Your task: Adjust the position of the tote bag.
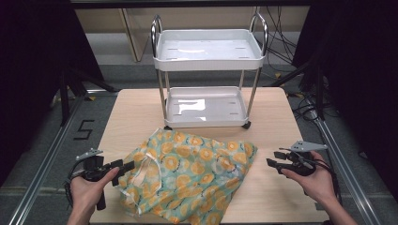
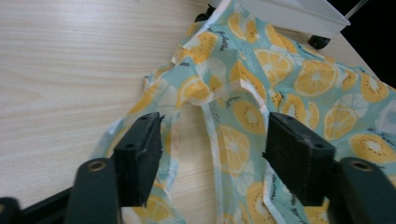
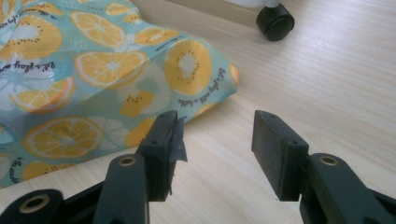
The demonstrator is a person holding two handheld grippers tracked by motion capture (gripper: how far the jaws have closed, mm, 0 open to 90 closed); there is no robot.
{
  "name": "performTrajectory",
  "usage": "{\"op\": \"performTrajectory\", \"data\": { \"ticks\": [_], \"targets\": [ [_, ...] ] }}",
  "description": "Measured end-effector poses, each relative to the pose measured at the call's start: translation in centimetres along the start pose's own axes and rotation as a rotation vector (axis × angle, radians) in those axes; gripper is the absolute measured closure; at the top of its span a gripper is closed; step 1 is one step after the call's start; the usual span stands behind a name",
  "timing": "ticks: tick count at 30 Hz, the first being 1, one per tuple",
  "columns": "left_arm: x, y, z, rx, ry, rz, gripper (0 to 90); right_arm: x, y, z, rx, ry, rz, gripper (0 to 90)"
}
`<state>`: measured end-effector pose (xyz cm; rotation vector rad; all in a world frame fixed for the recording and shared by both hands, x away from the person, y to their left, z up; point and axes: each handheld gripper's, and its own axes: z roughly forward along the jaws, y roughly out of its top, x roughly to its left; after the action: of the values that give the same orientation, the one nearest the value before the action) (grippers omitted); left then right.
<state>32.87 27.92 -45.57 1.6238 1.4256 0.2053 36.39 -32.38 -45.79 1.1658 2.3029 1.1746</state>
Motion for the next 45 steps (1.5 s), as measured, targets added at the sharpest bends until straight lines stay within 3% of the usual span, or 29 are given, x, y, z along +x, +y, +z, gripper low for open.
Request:
{"op": "performTrajectory", "data": {
  "ticks": [5,9,10,11,15,16,19,20,21,22,23,24,25,27,28,29,30,32,38,41,45],
  "targets": [
    [-1.2,0.1,0.0,0.023,-0.021,0.029,30.7,-0.3,0.0,0.0,-0.006,-0.006,0.001,49.6],
    [-3.1,0.4,-0.1,0.021,-0.053,0.085,30.7,-0.3,0.4,-0.1,-0.015,-0.012,0.002,47.3],
    [-4.0,0.6,-0.1,0.027,-0.058,0.114,31.3,0.0,0.7,-0.1,-0.023,0.002,0.025,46.4],
    [-4.0,0.6,-0.1,0.027,-0.058,0.114,31.9,0.0,0.7,-0.1,-0.023,0.002,0.025,46.4],
    [-5.7,0.6,-0.3,0.059,-0.058,0.181,34.0,0.5,1.5,-0.2,-0.023,0.010,0.015,45.3],
    [-6.3,0.4,-0.7,0.092,-0.051,0.224,34.1,0.8,1.9,0.0,-0.035,0.005,-0.008,44.7],
    [-6.6,0.1,-1.1,0.091,-0.041,0.231,33.5,1.2,2.3,0.1,-0.033,0.015,-0.025,44.3],
    [-6.2,-0.2,-1.6,0.093,-0.005,0.229,33.4,1.6,2.5,0.3,-0.033,0.020,-0.027,43.9],
    [-6.2,-0.2,-1.6,0.093,-0.005,0.229,32.9,1.6,2.5,0.5,-0.038,0.021,-0.046,43.7],
    [-4.9,-0.3,-2.1,0.113,0.048,0.233,32.3,1.7,2.6,0.5,-0.027,0.030,-0.044,43.5],
    [-4.9,-0.3,-2.1,0.113,0.048,0.233,32.0,1.7,2.6,0.5,-0.027,0.030,-0.044,43.5],
    [-3.4,-0.3,-2.2,0.127,0.122,0.206,31.7,1.9,2.5,0.6,-0.023,0.028,-0.032,43.3],
    [-3.4,-0.3,-2.2,0.127,0.122,0.206,31.1,1.9,2.5,0.6,-0.023,0.028,-0.032,43.3],
    [-1.7,-0.2,-2.0,0.165,0.179,0.196,30.6,1.6,2.5,0.7,-0.030,0.017,-0.058,43.1],
    [-1.0,-0.2,-1.9,0.188,0.195,0.187,30.4,1.5,2.4,0.8,-0.028,0.019,-0.055,43.1],
    [-0.5,-0.2,-1.6,0.176,0.211,0.169,30.4,1.6,2.4,0.8,-0.019,0.020,-0.029,43.1],
    [0.4,-0.3,-1.0,0.205,0.204,0.141,30.2,1.5,2.3,0.7,-0.014,0.029,-0.025,43.0],
    [1.1,-0.4,-0.3,0.232,0.200,0.126,29.9,1.5,2.3,0.7,-0.017,0.029,-0.023,43.0],
    [1.8,-0.6,1.9,0.286,0.211,0.113,32.2,1.7,2.2,0.8,-0.011,0.028,-0.016,42.8],
    [2.0,-0.4,2.9,0.358,0.201,0.166,35.0,1.7,2.3,0.8,-0.016,0.028,-0.025,42.6],
    [1.9,-0.1,4.2,0.393,0.200,0.192,46.0,1.5,2.4,0.8,-0.028,0.017,-0.054,42.4]
  ]
}}
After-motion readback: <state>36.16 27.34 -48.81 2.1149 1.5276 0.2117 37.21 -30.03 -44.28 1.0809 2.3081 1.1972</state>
